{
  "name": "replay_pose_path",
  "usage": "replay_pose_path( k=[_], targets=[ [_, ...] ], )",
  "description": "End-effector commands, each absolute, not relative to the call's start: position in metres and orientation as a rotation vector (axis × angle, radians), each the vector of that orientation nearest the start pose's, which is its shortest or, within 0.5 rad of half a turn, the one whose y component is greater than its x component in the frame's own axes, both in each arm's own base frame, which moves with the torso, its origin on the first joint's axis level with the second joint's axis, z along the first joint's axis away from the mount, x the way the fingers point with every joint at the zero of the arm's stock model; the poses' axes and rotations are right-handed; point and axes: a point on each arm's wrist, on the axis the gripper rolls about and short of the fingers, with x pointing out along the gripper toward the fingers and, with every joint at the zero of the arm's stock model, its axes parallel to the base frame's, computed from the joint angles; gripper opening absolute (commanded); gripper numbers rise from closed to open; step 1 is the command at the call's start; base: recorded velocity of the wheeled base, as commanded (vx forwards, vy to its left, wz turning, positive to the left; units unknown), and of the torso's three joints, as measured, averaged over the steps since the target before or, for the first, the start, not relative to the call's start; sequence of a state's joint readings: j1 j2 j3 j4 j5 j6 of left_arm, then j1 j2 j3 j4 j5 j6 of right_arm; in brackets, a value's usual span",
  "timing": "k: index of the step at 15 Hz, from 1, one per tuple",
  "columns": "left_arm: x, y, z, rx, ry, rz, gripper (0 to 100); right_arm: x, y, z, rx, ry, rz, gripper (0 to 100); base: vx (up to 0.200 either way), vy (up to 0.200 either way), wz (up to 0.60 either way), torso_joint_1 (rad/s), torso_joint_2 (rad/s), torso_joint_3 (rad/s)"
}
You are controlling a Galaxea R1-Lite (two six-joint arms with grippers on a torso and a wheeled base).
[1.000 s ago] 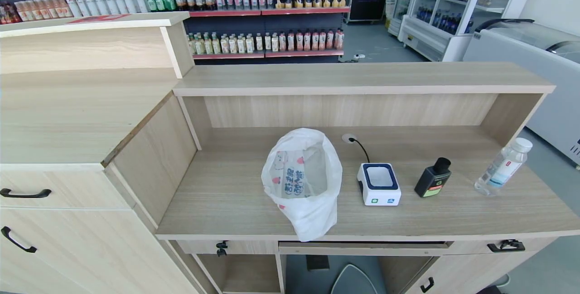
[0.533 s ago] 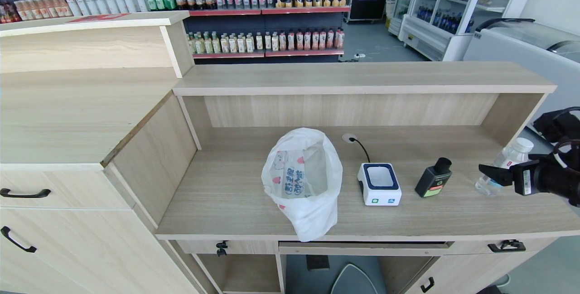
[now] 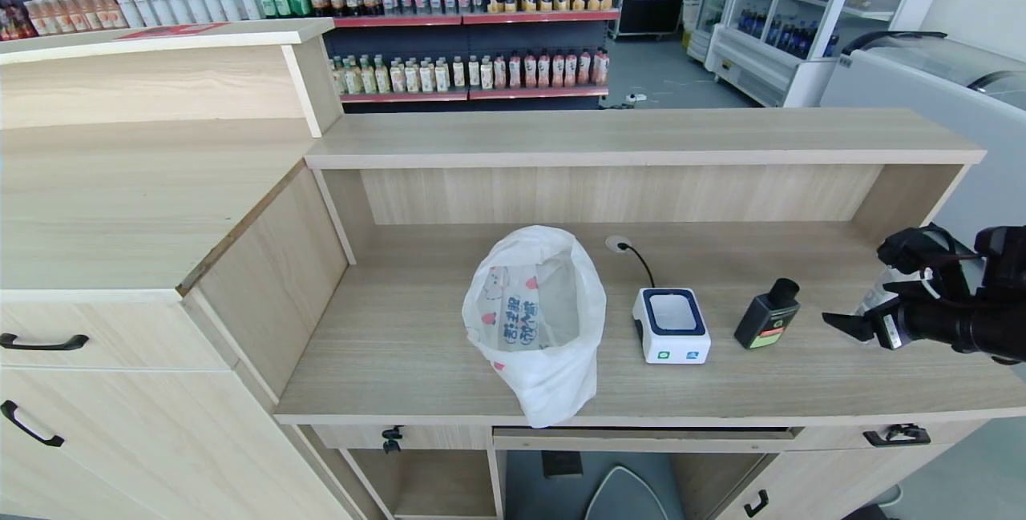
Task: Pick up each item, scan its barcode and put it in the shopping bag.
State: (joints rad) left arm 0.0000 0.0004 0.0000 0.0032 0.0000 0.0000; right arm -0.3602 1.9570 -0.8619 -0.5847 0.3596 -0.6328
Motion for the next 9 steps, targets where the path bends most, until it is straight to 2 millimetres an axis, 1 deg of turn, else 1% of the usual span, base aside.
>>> replay_pose_path(
  k=[1,4,7,9],
  targets=[
    [-0.023,0.000,0.075,0.000,0.003,0.000,100,0.345,-0.123,0.085,-0.453,0.486,0.201,100,0.000,0.000,0.00,0.000,0.00,0.000],
    [-0.023,0.000,0.075,0.000,0.003,0.000,100,0.356,-0.124,0.075,-0.496,0.439,0.331,100,0.000,0.000,0.00,0.000,0.00,0.000],
    [-0.023,0.000,0.075,0.000,0.003,0.000,100,0.365,-0.127,0.073,-0.522,0.431,0.388,100,0.000,0.000,0.00,0.000,0.00,0.000],
    [-0.023,0.000,0.075,0.000,0.003,0.000,100,0.380,-0.131,0.073,-0.517,0.414,0.436,100,0.000,0.000,0.00,0.000,0.00,0.000]
  ],
)
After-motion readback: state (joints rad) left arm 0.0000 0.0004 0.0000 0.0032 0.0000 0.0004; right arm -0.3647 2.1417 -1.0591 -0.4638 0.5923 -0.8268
